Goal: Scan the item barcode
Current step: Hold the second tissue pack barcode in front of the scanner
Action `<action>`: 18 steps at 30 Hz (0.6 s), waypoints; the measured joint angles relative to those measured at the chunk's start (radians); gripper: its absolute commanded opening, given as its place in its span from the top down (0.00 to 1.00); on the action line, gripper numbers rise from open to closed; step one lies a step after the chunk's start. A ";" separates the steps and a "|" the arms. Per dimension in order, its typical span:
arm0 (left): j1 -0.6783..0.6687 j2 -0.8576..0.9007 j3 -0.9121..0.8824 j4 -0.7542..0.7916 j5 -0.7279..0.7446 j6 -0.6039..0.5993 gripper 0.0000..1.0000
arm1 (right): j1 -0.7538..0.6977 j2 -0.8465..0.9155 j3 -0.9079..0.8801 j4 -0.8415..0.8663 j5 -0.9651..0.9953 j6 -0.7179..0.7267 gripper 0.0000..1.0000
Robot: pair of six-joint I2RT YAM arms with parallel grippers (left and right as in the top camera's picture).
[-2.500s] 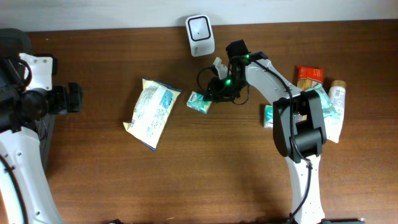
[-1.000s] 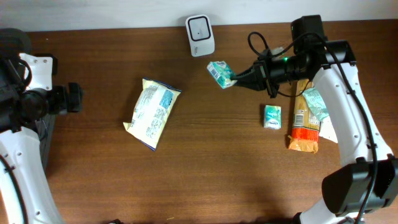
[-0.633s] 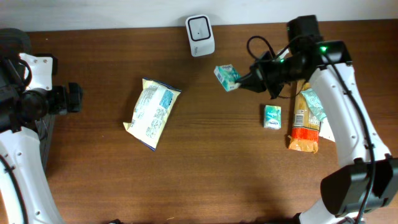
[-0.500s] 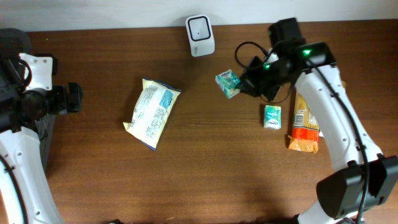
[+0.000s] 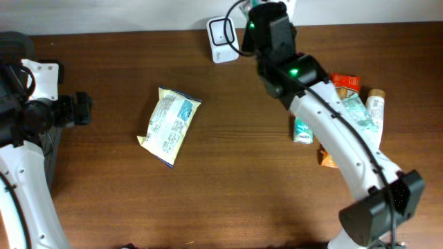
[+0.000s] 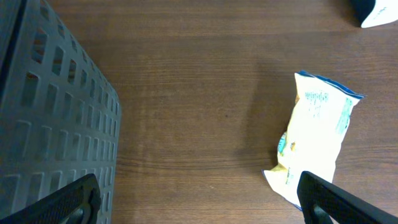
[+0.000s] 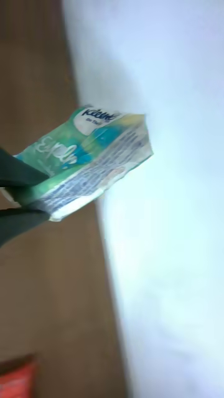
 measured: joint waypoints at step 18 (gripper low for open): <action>0.000 0.001 0.000 0.000 0.000 0.000 0.01 | 0.005 0.571 0.003 0.724 -0.066 -0.354 0.96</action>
